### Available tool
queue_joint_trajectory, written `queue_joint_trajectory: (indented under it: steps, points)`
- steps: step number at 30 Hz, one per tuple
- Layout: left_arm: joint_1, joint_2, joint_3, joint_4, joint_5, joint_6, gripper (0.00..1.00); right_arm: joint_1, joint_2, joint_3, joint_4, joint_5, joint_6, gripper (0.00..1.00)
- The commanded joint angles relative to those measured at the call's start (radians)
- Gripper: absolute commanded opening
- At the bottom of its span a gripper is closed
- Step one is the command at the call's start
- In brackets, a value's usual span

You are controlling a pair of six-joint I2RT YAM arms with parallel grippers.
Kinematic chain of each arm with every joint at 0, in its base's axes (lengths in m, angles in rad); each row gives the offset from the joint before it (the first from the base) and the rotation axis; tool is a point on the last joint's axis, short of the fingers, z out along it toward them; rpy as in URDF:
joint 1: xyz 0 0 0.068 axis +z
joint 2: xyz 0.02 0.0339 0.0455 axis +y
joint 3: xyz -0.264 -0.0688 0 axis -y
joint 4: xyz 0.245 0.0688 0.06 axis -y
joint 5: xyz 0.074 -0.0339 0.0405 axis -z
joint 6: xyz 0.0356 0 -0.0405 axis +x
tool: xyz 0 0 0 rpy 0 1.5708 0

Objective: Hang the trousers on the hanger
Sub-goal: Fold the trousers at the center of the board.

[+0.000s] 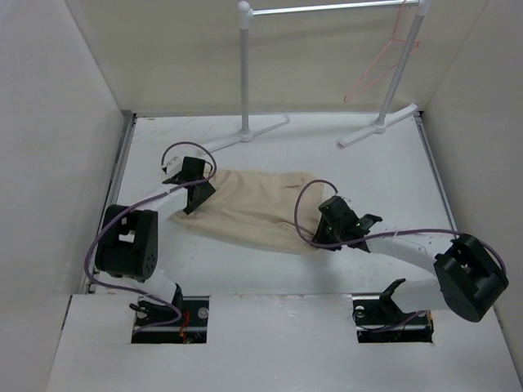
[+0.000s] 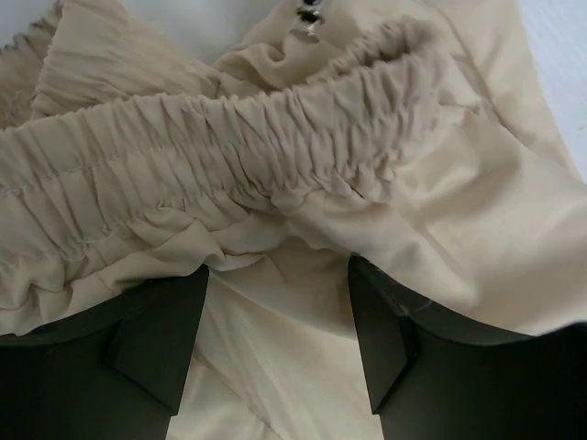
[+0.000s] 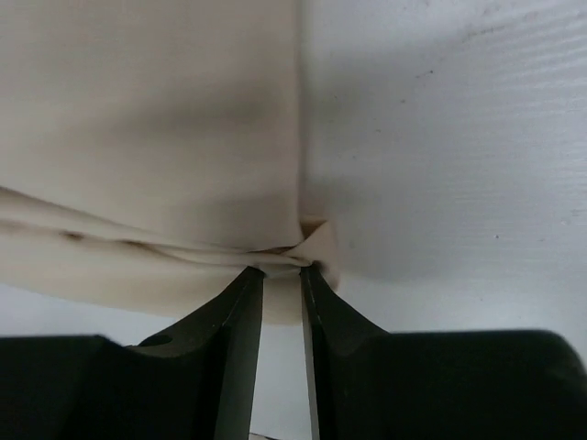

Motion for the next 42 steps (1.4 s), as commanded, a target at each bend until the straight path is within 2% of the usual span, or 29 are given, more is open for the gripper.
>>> queue_joint_trajectory:
  steps: [1, 3, 5, 7, 8, 10, 13, 16, 17, 20, 23, 31, 35, 39, 42]
  points:
    - [0.030, -0.139, -0.122, -0.068, -0.076, -0.006, 0.61, 0.004, 0.022, -0.045, 0.108, -0.012, 0.055, 0.27]
    - [0.033, -0.225, -0.161, -0.095, -0.086, -0.021, 0.61, 0.004, 0.026, -0.052, 0.102, -0.004, 0.052, 0.28]
    - [0.028, -0.321, -0.165, -0.135, -0.084, -0.029, 0.61, 0.004, -0.003, -0.043, 0.085, -0.015, 0.037, 0.36]
    - [0.011, -0.394, -0.121, -0.183, -0.081, -0.018, 0.62, 0.008, -0.065, -0.017, 0.035, -0.009, 0.020, 0.50]
    - [-0.005, -0.415, -0.084, -0.203, -0.078, -0.013, 0.62, 0.013, -0.101, -0.004, -0.002, -0.004, 0.018, 0.54]
    - [-0.067, -0.423, 0.011, -0.233, -0.087, 0.007, 0.62, 0.015, -0.178, 0.007, -0.053, 0.000, 0.023, 0.55]
    - [-0.209, -0.336, 0.172, -0.249, -0.090, 0.045, 0.60, 0.002, -0.273, -0.011, -0.065, -0.009, 0.032, 0.47]
    - [-0.349, -0.199, 0.322, -0.250, -0.081, 0.074, 0.60, -0.050, -0.292, -0.013, -0.030, -0.029, 0.022, 0.25]
    - [-0.387, -0.153, 0.367, -0.249, -0.075, 0.079, 0.60, -0.062, -0.275, 0.007, -0.021, -0.050, 0.011, 0.23]
    - [-0.461, -0.031, 0.473, -0.250, -0.031, 0.093, 0.60, -0.065, -0.205, 0.079, 0.005, -0.066, -0.041, 0.30]
    - [-0.502, 0.065, 0.555, -0.247, 0.029, 0.091, 0.57, -0.044, -0.134, 0.136, 0.030, -0.061, -0.067, 0.48]
    - [-0.556, 0.278, 0.747, -0.249, 0.157, 0.076, 0.50, -0.041, 0.055, 0.181, 0.054, 0.022, -0.129, 0.49]
    - [-0.578, 0.333, 0.793, -0.237, 0.164, 0.060, 0.50, -0.024, 0.073, 0.178, 0.014, 0.054, -0.132, 0.48]
    - [-0.592, 0.390, 0.821, -0.233, 0.194, 0.047, 0.50, -0.021, 0.087, 0.164, 0.031, 0.055, -0.124, 0.23]
    - [-0.595, 0.428, 0.820, -0.229, 0.203, 0.037, 0.50, -0.021, 0.079, 0.165, 0.027, 0.055, -0.121, 0.14]
